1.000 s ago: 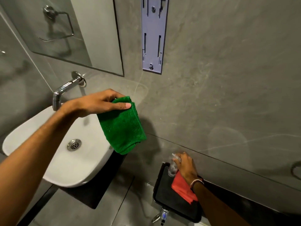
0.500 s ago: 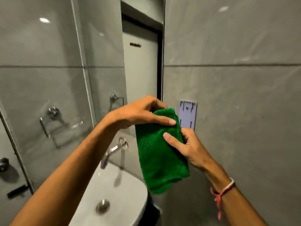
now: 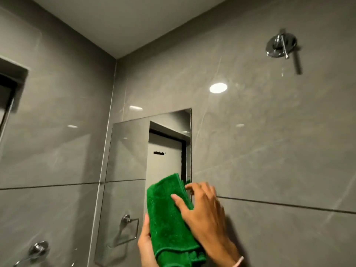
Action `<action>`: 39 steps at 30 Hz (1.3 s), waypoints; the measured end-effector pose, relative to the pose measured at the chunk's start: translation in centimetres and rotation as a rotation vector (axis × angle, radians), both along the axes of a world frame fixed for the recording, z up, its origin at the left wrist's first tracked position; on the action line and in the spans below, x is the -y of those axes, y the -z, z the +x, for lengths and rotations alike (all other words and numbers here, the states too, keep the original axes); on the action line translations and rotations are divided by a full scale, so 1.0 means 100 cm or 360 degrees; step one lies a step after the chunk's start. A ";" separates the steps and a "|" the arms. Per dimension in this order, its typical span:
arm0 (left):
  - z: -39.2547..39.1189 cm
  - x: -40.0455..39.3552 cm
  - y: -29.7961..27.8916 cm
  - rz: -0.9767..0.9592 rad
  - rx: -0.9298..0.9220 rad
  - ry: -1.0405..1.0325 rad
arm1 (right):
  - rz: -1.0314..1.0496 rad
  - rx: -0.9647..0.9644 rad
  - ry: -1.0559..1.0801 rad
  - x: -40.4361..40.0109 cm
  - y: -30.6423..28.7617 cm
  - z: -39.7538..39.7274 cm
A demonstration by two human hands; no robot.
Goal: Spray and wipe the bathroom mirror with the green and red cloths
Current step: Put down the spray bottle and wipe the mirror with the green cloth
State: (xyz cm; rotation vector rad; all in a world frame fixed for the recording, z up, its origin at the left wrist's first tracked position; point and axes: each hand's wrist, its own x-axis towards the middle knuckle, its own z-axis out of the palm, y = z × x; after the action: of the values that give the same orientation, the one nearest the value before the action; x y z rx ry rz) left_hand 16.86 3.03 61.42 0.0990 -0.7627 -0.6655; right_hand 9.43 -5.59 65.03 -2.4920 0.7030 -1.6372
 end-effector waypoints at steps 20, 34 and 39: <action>0.127 0.149 -0.209 0.0279 0.1751 -0.2909 | -0.1187 -0.0372 0.1051 0.114 -0.127 0.012; 0.409 0.095 -0.157 0.1378 0.0333 -0.2405 | -0.1555 -0.0120 0.1165 0.158 -0.142 0.046; 0.326 0.111 -0.173 0.1451 0.0223 -0.2351 | -0.1431 -0.0217 0.1120 0.136 -0.133 0.039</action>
State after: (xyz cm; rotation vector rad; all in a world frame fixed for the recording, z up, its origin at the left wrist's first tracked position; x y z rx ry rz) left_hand 49.46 -8.06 78.68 1.4030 -0.2880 0.4808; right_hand 13.29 -19.19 78.35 -3.1978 1.1607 -2.4649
